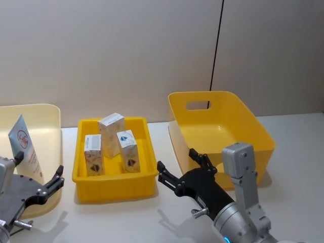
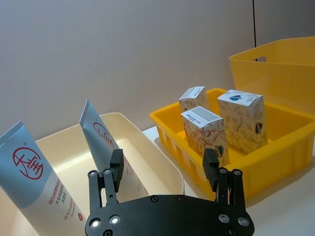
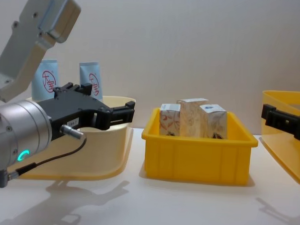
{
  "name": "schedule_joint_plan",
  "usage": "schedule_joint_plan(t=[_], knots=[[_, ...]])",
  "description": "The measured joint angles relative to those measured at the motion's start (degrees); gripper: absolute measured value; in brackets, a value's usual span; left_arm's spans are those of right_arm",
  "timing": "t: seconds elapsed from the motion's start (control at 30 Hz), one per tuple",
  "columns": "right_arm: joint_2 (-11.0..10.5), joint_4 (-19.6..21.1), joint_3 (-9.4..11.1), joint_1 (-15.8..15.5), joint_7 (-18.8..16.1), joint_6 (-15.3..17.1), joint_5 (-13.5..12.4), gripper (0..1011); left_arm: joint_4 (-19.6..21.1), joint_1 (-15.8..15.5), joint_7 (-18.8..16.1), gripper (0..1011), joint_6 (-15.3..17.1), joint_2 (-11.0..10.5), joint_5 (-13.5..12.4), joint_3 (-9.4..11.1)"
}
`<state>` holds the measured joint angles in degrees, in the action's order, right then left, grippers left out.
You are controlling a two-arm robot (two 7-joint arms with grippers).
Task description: Bimanual collaborative sorting of washing and personal care products
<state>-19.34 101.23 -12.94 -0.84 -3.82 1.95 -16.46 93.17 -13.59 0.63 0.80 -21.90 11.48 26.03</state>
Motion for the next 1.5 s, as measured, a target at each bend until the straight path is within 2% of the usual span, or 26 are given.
schedule_joint_plan(t=[1.5], knots=[[0.0, 0.0, 0.0, 0.0, 0.0, 0.0, 0.0, 1001, 0.0, 0.0, 0.0, 1000, 0.0, 0.0, 0.0, 0.0]])
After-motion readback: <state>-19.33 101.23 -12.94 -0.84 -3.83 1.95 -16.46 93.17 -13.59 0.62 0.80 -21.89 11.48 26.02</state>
